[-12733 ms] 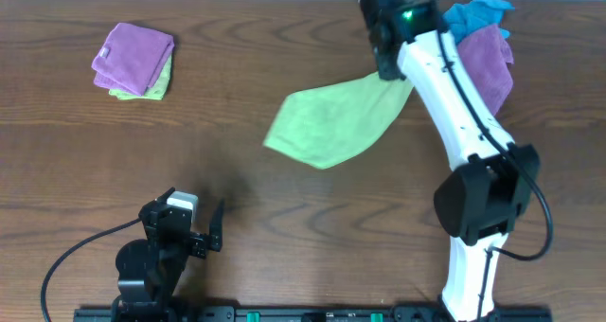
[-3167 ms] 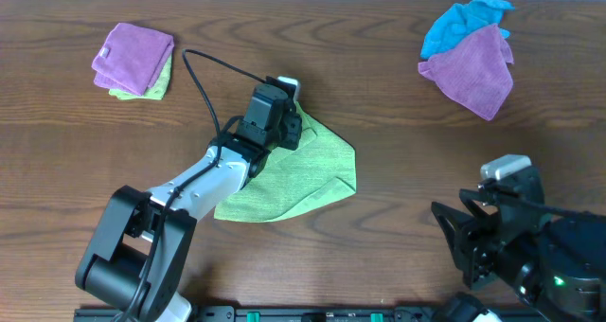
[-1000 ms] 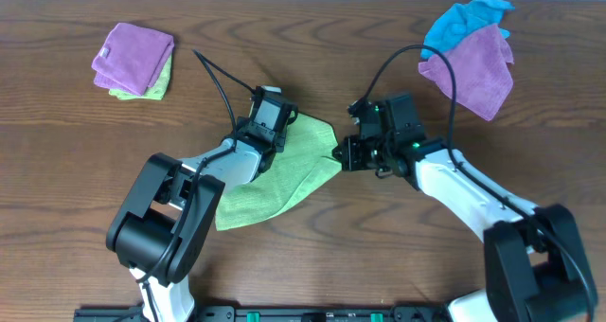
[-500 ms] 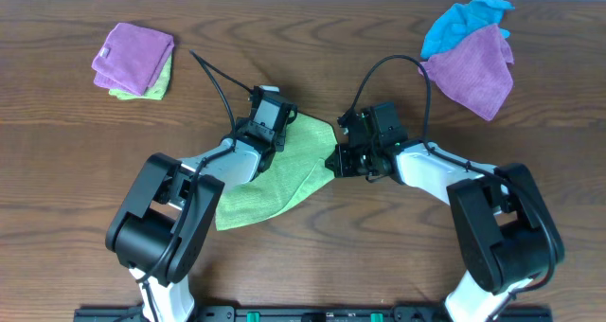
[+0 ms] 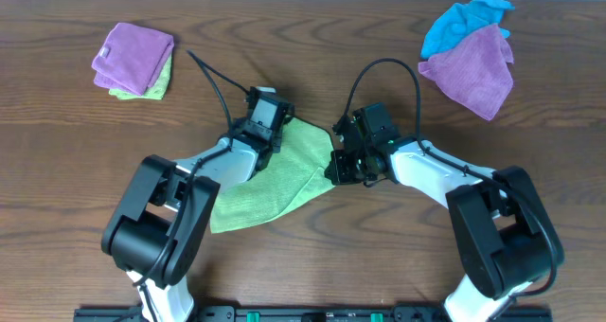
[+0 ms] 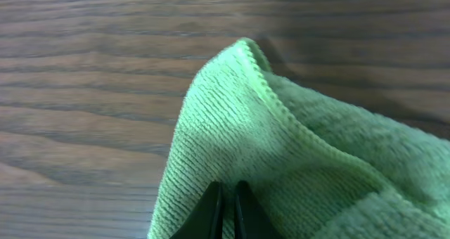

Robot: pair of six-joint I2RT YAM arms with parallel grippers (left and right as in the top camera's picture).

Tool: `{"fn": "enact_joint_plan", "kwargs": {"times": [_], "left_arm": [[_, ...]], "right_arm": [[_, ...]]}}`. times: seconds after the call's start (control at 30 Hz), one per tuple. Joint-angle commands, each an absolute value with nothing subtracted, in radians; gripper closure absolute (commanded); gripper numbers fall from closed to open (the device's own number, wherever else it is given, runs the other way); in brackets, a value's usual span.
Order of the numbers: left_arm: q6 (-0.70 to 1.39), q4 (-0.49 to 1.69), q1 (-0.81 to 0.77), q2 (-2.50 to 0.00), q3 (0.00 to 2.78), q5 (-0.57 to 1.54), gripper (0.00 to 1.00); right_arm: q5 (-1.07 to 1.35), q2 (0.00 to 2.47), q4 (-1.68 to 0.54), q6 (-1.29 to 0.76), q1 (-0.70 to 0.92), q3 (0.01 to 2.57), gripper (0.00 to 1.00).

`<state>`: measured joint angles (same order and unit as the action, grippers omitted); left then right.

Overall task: Fold the cloth
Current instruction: 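Grasp the cloth's right edge with the right gripper, then hold the cloth with both grippers and pull the corners apart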

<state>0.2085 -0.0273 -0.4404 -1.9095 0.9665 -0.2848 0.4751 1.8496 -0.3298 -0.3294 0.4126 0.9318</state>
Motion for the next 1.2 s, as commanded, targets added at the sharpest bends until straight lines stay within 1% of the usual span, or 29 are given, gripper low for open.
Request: {"fn": "enact_joint_plan", "kwargs": {"times": [0.0,0.33,0.43,0.53,0.67,0.73,0.77,0.8,0.83,0.87,0.97,1.03,1.07,1.17], "left_arm": [[0.195,-0.011,-0.385,-1.902,0.958,-0.324,0.91],[0.195,-0.012,-0.254,-1.902,0.958,-0.313,0.90],[0.194,-0.012,-0.249,-1.901,0.958,-0.279,0.95],[0.194,0.001,-0.256,-1.873,0.958,-0.276,0.94],[0.195,0.049,-0.271,-1.743,0.958,-0.262,0.95],[0.196,0.102,-0.283,-1.648,0.958,-0.199,0.93],[0.205,0.138,-0.291,-1.580,0.958,-0.114,0.91],[0.215,0.160,-0.298,-1.540,0.958,-0.030,0.86],[0.214,0.176,-0.305,-1.514,0.958,0.050,0.84],[0.214,0.185,-0.311,-1.507,0.957,0.074,0.84],[0.231,0.202,-0.326,-1.540,0.939,0.097,0.84],[0.233,0.197,-0.328,-1.595,0.928,0.233,0.85],[0.233,0.194,-0.328,-1.621,0.928,0.293,0.87],[0.233,0.175,-0.328,-1.687,0.928,0.389,0.87]], "right_arm": [[0.355,1.890,-0.390,-0.321,0.422,0.886,0.99],[0.355,1.890,-0.419,-0.321,0.422,0.886,0.98],[0.355,1.890,-0.418,-0.321,0.422,0.886,0.98],[0.355,1.890,-0.414,-0.321,0.422,0.886,0.98],[0.355,1.890,-0.415,-0.321,0.422,0.886,0.98],[0.355,1.890,-0.414,-0.321,0.422,0.886,0.98],[0.355,1.890,-0.414,-0.321,0.422,0.886,0.99],[0.355,1.890,-0.413,-0.321,0.422,0.886,0.98],[0.355,1.890,-0.409,-0.321,0.422,0.886,0.99],[0.355,1.890,-0.406,-0.321,0.422,0.886,0.99],[0.355,1.890,-0.395,-0.321,0.415,0.886,0.99],[0.362,1.890,-0.393,-0.321,0.407,0.886,0.98],[0.371,1.890,-0.393,-0.321,0.403,0.886,0.99],[0.371,1.890,-0.393,-0.321,0.398,0.886,0.99]]}}
